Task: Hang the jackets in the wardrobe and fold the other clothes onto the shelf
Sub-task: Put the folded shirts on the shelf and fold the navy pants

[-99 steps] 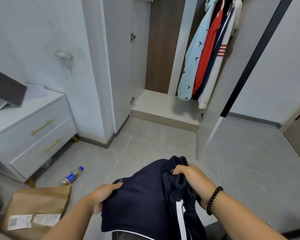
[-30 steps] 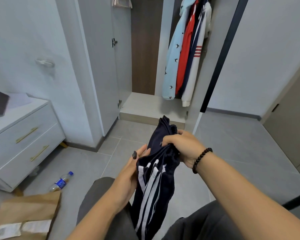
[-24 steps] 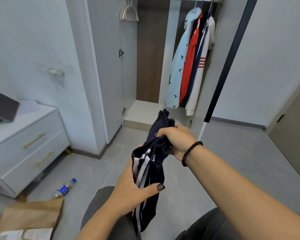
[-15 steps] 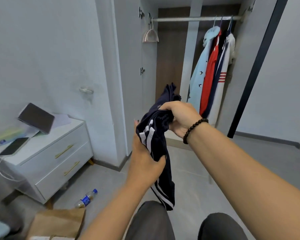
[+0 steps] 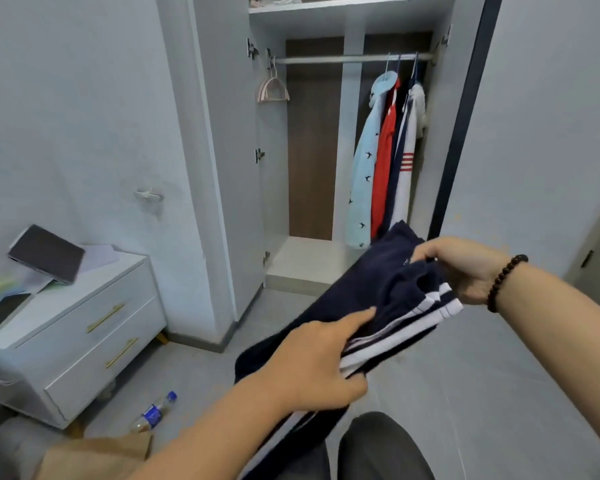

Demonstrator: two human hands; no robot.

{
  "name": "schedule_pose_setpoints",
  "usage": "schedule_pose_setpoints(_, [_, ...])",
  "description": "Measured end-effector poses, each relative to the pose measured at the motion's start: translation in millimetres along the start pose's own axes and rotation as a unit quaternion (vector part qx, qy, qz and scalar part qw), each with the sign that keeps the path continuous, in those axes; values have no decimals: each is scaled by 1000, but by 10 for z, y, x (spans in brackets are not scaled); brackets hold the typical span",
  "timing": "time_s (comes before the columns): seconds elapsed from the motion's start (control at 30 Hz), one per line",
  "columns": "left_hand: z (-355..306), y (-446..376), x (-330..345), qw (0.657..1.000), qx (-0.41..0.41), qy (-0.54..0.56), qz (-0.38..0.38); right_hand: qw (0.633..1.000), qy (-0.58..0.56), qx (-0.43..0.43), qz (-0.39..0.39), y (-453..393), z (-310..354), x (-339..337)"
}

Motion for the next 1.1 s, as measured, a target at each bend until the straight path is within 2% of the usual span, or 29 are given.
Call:
schedule_pose_setpoints(0.13, [-234, 65, 1005, 988, 10, 90, 124, 994, 44, 92, -40, 16, -843, -538])
schedule_pose_setpoints(0.2, [-288, 131, 1457, 961, -9, 192, 197, 989, 51, 124, -55, 64, -1187, -766])
schedule_pose_setpoints(0.27, [-222, 118, 1662, 931, -60, 295, 208, 985, 47, 142, -88, 114, -1439, -1006])
schedule_pose_setpoints(0.3, [-120, 76, 1668, 932, -79, 300, 187, 983, 39, 147, -104, 136, -1532, -1118])
schedule_pose_setpoints(0.37, [176, 20, 1618, 958, -100, 219, 153, 979, 22, 152, -133, 161, -1671, -1310])
schedule_pose_setpoints(0.43, [455, 52, 1645, 972, -97, 105, 186, 977, 13, 153, -149, 153, -1774, -1443])
schedule_pose_setpoints(0.5, [695, 171, 1766, 959, -103, 36, 260, 975, -4, 168, -145, 127, -1875, -1468])
schedule_pose_setpoints(0.57, [823, 235, 1843, 948, -103, -11, 300, 976, -11, 180, -125, 74, -1947, -1410])
schedule_pose_setpoints(0.83, [1186, -132, 1719, 953, -115, -142, 242, 977, -28, 200, -67, -246, -2371, -1181])
schedule_pose_setpoints(1.0, [1369, -162, 1756, 954, -121, -93, 257, 974, -75, 205, -60, -344, -2762, -1145])
schedule_pose_setpoints(1.1, [1466, -93, 1837, 941, -141, -23, 306, 974, -94, 198, -54, -402, -2919, -1107])
Point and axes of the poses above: each hand's wrist, its own y-axis away from the middle knuckle, its own x-axis out of the palm, z = x × y, the point moved 10 cm from there along -y, towards the middle knuckle, and after that the axes turned 6 degrees about x, right-handed, at the moved point
